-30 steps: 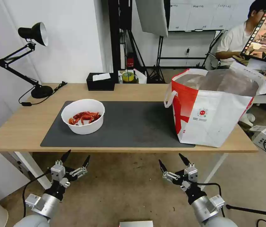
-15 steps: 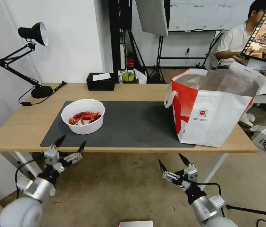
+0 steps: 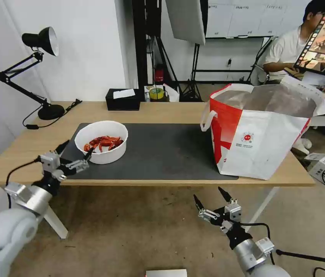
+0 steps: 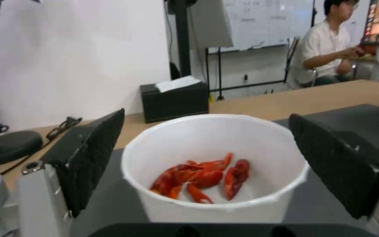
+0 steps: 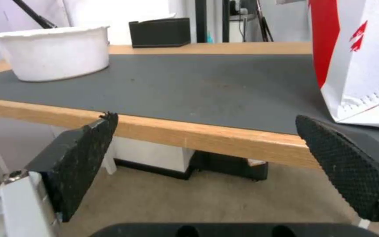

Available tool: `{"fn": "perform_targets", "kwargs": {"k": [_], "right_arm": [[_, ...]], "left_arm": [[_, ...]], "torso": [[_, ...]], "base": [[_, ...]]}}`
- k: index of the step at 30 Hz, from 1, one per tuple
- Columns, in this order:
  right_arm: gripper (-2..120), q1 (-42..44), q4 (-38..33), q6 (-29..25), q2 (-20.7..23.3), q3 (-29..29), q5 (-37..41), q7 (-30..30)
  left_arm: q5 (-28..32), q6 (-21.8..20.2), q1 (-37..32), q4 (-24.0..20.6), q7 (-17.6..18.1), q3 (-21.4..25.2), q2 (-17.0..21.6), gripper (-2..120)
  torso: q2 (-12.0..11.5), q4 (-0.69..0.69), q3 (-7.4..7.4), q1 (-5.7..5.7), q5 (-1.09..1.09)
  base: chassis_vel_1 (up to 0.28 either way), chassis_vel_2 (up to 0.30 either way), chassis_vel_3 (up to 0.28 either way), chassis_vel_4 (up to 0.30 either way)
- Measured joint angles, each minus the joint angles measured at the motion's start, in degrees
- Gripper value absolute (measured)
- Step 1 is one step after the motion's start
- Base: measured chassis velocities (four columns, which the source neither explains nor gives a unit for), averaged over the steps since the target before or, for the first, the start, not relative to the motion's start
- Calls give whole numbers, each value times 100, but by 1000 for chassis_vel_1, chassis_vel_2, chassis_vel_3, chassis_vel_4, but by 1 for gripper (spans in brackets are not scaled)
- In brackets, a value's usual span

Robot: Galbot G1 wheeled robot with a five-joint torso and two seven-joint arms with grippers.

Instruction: Pick up the trash from the table and place it into the takeout bag.

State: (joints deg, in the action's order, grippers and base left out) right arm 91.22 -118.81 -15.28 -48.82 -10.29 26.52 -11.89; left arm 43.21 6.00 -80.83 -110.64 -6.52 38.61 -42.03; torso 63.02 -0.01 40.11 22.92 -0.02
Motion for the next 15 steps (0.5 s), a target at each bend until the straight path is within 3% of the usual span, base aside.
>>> {"fn": "perform_targets", "kwargs": {"k": [3,7,9,11,12,14,15], "right_arm": [[100,0,0,1,0,0,1,0],[100,0,0,2,1,0,3,0],[100,-1,0,2,1,0,3,0],[100,-1,0,2,1,0,3,0],[100,-1,-1,2,1,0,3,0],[100,-1,0,2,1,1,3,0],[100,-1,0,2,1,1,3,0]], "left_arm": [[115,-117,90,83,22,11,140,100],[558,-611,492,274,38,-157,530,100],[875,-1098,873,393,59,-345,762,100],[875,-1098,873,393,59,-345,762,100],[1432,-1932,1692,665,89,-800,1062,100],[1660,-2516,2293,963,101,-1182,1173,100],[1660,-2516,2293,963,101,-1182,1173,100]], "torso": [[0,2,0,0,0],[0,1,0,0,1],[0,1,0,0,-1],[0,1,0,0,-1],[0,0,0,0,2],[0,0,0,0,2],[0,0,0,0,2]], "base": [[0,0,0,0],[0,0,0,0],[0,0,0,0],[0,0,0,0],[0,0,0,0],[0,0,0,0],[0,0,0,0]]}}
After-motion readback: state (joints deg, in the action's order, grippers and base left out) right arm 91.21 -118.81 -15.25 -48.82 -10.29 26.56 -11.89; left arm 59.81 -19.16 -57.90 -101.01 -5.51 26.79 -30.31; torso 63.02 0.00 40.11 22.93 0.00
